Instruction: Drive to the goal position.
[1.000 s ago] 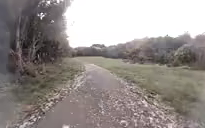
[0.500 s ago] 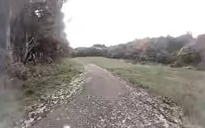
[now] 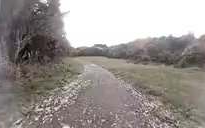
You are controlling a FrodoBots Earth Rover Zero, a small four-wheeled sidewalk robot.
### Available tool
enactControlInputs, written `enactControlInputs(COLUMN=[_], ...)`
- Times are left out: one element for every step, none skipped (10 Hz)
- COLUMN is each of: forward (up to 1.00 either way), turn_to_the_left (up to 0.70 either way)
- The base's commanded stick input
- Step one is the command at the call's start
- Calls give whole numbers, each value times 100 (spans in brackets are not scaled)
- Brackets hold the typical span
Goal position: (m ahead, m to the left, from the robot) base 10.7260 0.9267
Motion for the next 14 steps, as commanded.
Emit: enactControlInputs(forward=[100, 100, 100, 100, 100, 100, 100, 100, 100, 100, 100, 100, 100, 100], turn_to_the_left=[0, 0, 0, 0, 0, 0, 0, 0, 0, 0, 0, 0, 4, 8])
